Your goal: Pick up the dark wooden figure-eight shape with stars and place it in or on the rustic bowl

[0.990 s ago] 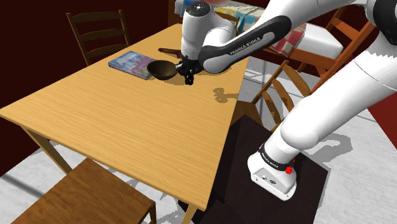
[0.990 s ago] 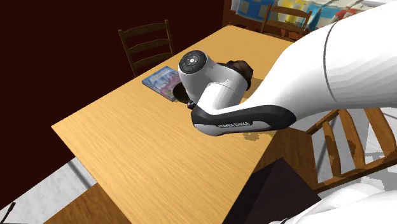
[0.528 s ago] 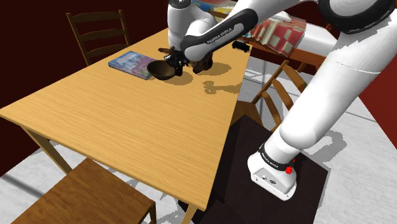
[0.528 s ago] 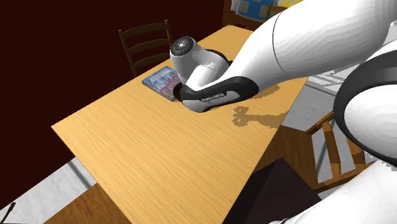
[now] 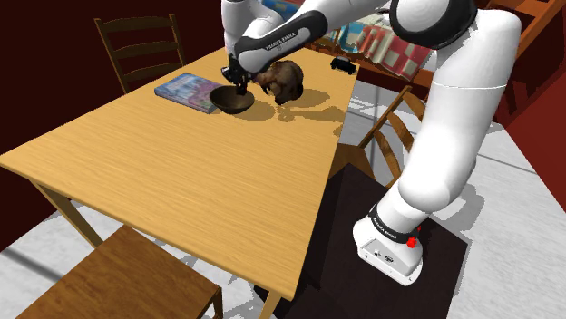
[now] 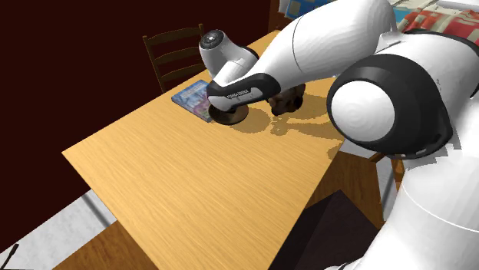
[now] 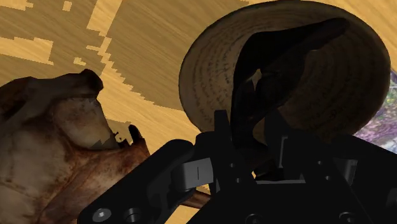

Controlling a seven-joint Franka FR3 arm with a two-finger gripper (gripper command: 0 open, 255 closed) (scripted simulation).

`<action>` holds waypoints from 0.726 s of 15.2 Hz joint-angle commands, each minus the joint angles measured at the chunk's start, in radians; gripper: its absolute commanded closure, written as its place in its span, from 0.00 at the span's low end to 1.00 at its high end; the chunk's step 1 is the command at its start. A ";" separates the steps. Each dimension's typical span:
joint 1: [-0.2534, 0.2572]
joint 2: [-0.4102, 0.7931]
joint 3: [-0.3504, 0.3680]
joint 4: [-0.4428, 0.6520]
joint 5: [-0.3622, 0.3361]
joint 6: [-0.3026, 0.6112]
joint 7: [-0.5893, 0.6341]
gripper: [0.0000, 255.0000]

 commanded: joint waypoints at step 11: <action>0.008 0.200 -0.023 0.195 -0.020 0.009 -0.011 1.00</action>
